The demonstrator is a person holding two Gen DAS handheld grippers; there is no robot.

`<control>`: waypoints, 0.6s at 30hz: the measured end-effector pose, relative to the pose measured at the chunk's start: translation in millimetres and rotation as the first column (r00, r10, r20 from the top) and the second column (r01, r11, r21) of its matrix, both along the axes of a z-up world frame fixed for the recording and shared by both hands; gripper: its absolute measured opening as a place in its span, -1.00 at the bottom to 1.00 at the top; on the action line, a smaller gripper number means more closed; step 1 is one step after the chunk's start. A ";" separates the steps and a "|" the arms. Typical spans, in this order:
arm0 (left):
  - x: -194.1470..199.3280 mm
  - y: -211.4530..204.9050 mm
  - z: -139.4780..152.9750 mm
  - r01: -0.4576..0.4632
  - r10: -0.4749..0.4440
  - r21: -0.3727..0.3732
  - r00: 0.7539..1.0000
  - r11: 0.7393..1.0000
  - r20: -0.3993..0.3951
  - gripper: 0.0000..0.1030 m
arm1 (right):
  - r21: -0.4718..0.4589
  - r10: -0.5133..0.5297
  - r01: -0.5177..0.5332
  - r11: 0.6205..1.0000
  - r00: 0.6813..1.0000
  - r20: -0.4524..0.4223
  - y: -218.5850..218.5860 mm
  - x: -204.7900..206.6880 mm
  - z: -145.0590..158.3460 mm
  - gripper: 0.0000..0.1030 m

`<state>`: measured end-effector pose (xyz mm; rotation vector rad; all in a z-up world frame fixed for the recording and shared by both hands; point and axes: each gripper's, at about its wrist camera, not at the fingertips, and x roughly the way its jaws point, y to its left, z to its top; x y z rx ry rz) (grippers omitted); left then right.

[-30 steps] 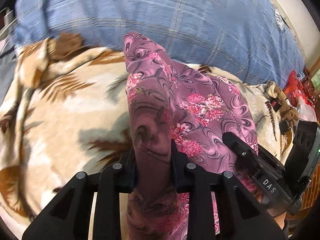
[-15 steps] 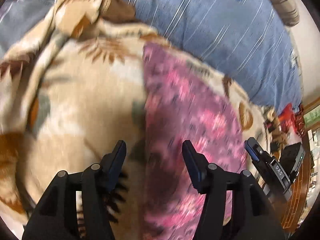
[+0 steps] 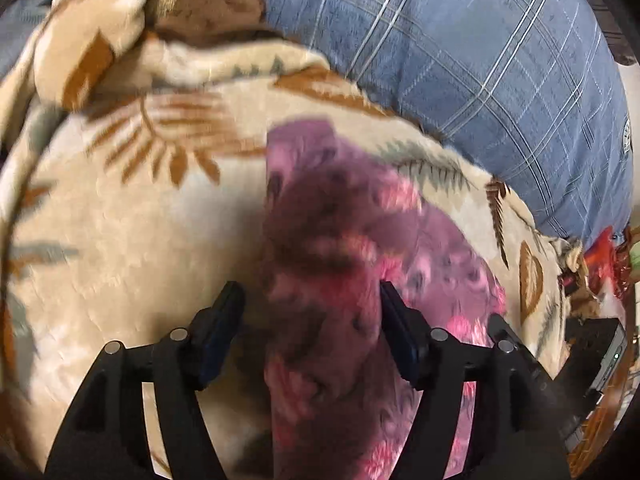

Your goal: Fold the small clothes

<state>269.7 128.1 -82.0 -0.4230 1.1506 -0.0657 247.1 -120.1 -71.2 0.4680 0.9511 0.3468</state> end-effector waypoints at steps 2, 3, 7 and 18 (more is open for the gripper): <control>1.5 2.9 5.2 0.022 -0.021 0.005 1.000 1.000 -0.015 0.32 | 0.073 -0.014 0.016 0.997 1.000 -0.023 -11.6 0.1 2.5 -0.91; -3.7 7.5 10.9 0.023 -0.023 -0.008 1.000 1.000 -0.009 0.32 | 0.067 -0.018 0.020 0.998 0.999 -0.029 -14.8 -2.7 8.8 -0.78; -43.8 4.7 38.9 0.090 -0.093 0.027 0.990 0.996 0.107 0.30 | 0.059 0.058 -0.064 0.996 0.994 0.091 -14.6 -30.6 41.2 -0.72; -83.8 -22.9 32.1 0.151 -0.176 0.242 0.981 0.958 0.086 0.55 | -0.114 0.143 -0.134 0.984 0.986 0.081 9.5 -66.9 31.3 -0.67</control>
